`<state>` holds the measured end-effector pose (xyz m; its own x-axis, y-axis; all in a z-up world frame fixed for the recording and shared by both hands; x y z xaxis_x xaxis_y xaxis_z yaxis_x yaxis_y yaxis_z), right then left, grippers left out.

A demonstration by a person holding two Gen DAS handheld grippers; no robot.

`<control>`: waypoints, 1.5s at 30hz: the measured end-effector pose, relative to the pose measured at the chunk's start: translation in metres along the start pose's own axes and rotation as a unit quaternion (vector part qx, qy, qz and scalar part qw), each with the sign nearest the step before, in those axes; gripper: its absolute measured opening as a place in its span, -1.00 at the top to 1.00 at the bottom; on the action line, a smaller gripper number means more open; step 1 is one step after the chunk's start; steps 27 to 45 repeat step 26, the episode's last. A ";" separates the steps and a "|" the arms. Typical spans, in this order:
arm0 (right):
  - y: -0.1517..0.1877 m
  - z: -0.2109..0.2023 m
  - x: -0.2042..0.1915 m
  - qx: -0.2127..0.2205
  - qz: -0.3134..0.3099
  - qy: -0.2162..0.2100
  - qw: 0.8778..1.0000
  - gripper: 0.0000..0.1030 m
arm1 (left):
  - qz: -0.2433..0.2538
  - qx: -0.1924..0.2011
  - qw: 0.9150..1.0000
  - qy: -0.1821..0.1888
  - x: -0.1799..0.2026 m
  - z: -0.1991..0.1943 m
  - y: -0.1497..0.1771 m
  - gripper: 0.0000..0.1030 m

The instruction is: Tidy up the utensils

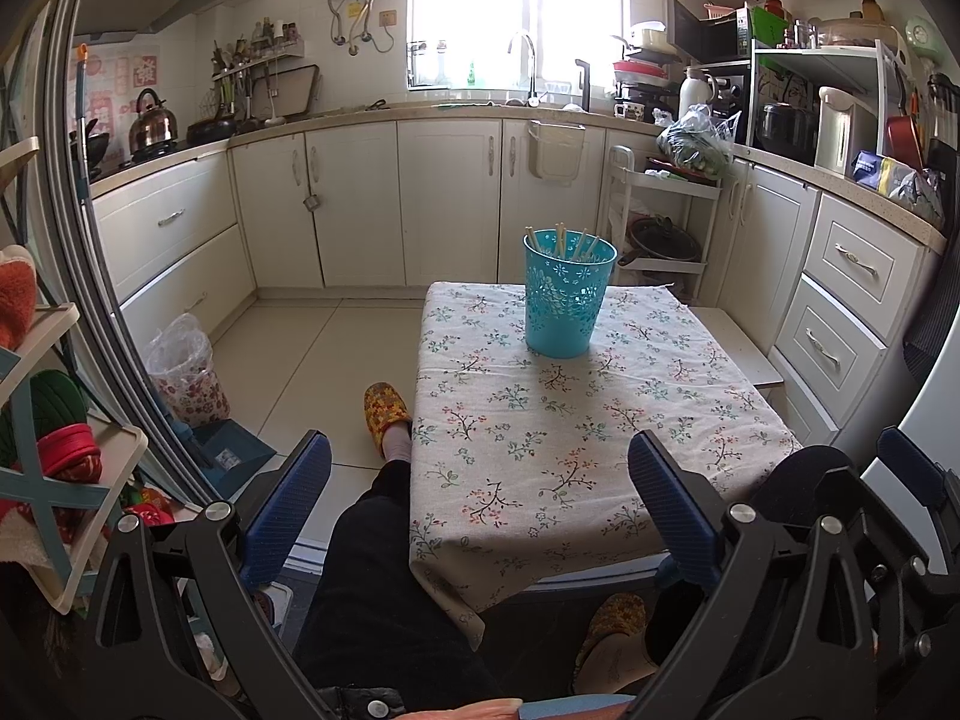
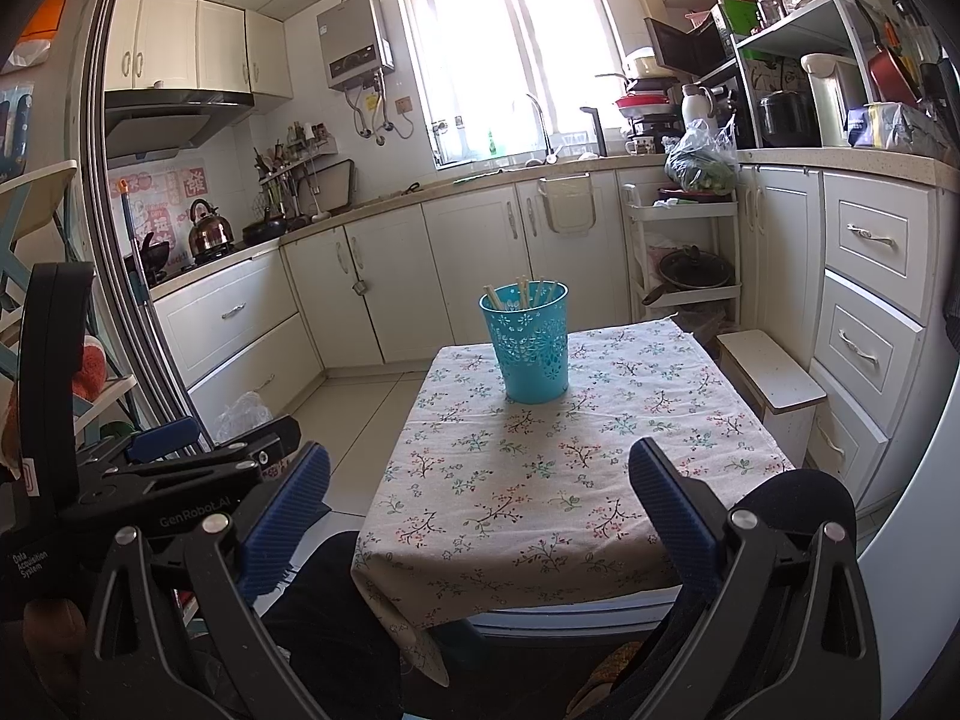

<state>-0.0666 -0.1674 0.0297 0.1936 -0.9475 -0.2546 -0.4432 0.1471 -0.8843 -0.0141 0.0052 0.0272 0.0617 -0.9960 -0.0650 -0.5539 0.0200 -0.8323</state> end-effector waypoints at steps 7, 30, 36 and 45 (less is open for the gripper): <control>0.000 0.001 0.001 -0.002 -0.001 -0.001 1.000 -0.85 | -0.008 -0.010 1.000 0.023 0.005 0.003 0.007 -0.85; -0.014 0.068 0.067 -0.044 0.022 0.071 0.996 -0.85 | -0.009 -0.098 0.995 0.003 -0.002 0.106 0.013 -0.85; -0.014 0.068 0.067 -0.044 0.022 0.071 0.996 -0.85 | -0.009 -0.098 0.995 0.003 -0.002 0.106 0.013 -0.85; -0.014 0.068 0.067 -0.044 0.022 0.071 0.996 -0.85 | -0.009 -0.098 0.995 0.003 -0.002 0.106 0.013 -0.85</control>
Point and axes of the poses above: each gripper's, at about its wrist camera, not at the fingertips, and z roughly the way its jaws point, x to its right, y to its underside, the point moved 5 cm from there along z, roughly the way its jaws point, and after that the axes turned 8 degrees about -y, right-handed, at the moved point
